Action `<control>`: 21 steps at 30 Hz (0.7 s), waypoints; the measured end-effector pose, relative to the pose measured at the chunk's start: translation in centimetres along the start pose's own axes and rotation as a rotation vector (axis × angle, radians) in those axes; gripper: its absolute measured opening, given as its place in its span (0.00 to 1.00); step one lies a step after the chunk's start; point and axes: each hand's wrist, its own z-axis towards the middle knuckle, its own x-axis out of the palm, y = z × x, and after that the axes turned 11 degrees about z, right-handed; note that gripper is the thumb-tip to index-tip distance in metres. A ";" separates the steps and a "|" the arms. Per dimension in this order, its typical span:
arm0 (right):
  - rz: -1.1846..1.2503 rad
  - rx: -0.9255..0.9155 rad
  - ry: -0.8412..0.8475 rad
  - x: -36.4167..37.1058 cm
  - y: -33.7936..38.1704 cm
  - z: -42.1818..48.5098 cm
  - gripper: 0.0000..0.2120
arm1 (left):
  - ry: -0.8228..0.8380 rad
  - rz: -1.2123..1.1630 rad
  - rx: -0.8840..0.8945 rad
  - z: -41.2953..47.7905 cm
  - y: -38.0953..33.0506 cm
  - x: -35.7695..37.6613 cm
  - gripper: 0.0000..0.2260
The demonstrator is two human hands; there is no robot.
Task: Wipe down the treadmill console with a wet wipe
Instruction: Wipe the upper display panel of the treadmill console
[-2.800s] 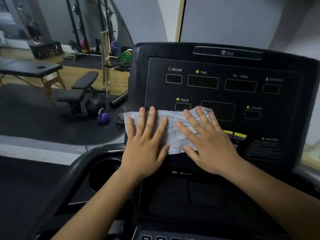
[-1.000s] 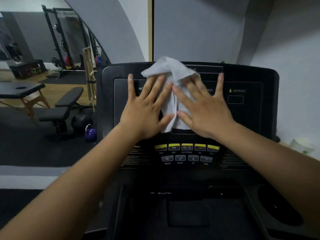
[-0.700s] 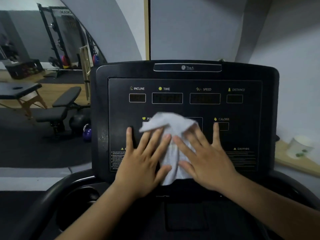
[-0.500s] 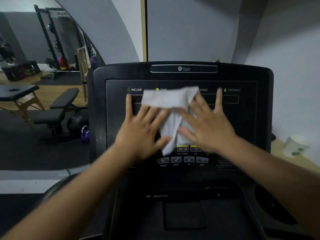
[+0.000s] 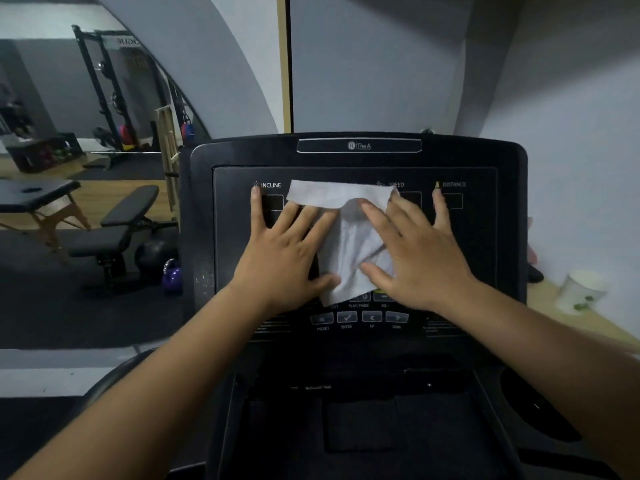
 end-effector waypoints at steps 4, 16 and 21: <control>0.137 -0.013 -0.122 0.2 -0.6 -1.7 0.27 | -0.018 -0.046 -0.005 -1.2 -0.4 -1.0 0.42; 0.959 0.269 -0.150 -6.7 1.2 -0.6 0.04 | 0.051 -1.155 -0.241 -0.6 1.3 -6.0 0.03; 0.959 0.338 -0.050 -6.6 1.0 0.2 0.03 | 0.125 -1.405 -0.419 0.2 2.3 -6.4 0.07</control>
